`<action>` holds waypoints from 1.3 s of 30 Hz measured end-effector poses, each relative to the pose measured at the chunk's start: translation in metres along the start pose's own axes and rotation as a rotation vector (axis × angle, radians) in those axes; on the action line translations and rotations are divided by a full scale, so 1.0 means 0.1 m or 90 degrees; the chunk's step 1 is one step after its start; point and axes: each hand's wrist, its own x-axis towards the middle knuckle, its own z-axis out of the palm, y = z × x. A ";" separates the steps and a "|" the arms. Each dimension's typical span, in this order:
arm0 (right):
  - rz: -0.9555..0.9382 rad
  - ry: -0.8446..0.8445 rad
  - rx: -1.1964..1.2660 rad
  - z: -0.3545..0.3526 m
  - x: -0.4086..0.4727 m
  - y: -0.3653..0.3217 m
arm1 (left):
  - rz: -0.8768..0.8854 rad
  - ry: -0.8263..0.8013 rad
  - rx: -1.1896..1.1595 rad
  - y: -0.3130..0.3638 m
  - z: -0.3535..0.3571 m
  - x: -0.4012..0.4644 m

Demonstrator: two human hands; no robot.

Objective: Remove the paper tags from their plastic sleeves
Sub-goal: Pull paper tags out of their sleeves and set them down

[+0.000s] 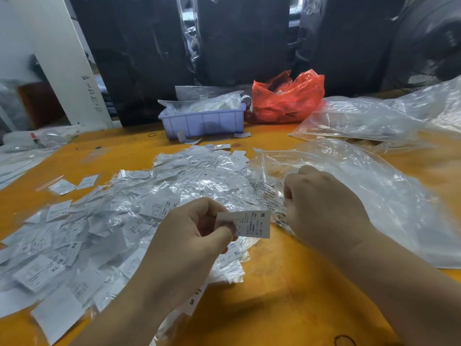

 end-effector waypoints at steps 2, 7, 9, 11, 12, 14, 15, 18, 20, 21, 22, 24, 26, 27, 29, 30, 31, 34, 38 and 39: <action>-0.001 0.001 0.012 0.01 0.01 0.00 | 0.003 -0.002 -0.003 0.01 0.00 -0.01; -0.011 0.077 0.102 0.04 0.02 0.05 | 0.003 0.000 -0.018 0.03 0.01 -0.01; -0.030 0.130 0.185 0.02 0.01 0.07 | -0.002 0.011 -0.018 0.02 0.00 -0.01; -0.056 0.172 0.268 0.00 0.00 0.06 | -0.006 0.023 -0.031 0.02 -0.01 -0.01; -0.067 0.188 0.302 -0.01 -0.01 0.04 | -0.008 0.034 -0.040 0.01 -0.01 -0.01; -0.075 0.208 0.368 -0.02 -0.03 0.01 | -0.013 0.062 -0.056 0.00 -0.01 -0.01; -0.072 0.207 0.417 -0.03 -0.04 0.00 | -0.016 0.074 -0.064 -0.01 -0.02 0.00; -0.042 0.155 0.644 -0.05 -0.06 -0.05 | -0.017 0.093 -0.077 -0.04 -0.04 0.01; -0.026 0.109 0.750 -0.06 -0.08 -0.09 | -0.011 0.095 -0.076 -0.04 -0.03 0.02; -0.026 0.086 0.780 -0.06 -0.09 -0.10 | -0.007 0.093 -0.076 -0.04 -0.03 0.02; -0.032 0.067 0.797 -0.06 -0.10 -0.12 | -0.002 0.090 -0.078 -0.04 -0.02 0.02; -0.054 0.039 0.809 -0.05 -0.12 -0.14 | 0.006 0.089 -0.075 -0.03 -0.01 0.01; -0.080 0.023 0.812 -0.05 -0.14 -0.17 | 0.011 0.102 -0.064 -0.03 -0.01 0.01; -0.090 0.015 0.815 -0.05 -0.15 -0.19 | 0.012 0.110 -0.063 -0.03 -0.02 0.00; -0.100 -0.009 0.831 -0.03 -0.17 -0.22 | 0.010 0.118 -0.071 -0.02 -0.04 0.00; -0.100 -0.022 0.842 -0.01 -0.17 -0.22 | 0.006 0.115 -0.077 -0.02 -0.05 0.00; -0.099 -0.032 0.849 0.01 -0.16 -0.22 | 0.002 0.107 -0.080 -0.02 -0.04 0.01; -0.088 -0.058 0.865 0.04 -0.14 -0.20 | 0.008 0.089 -0.051 -0.02 -0.02 0.02; -0.093 -0.120 0.886 0.07 -0.17 -0.23 | 0.038 0.074 0.011 -0.01 -0.02 -0.02; -0.100 -0.130 0.891 0.07 -0.18 -0.24 | 0.043 0.068 0.012 -0.01 -0.03 -0.03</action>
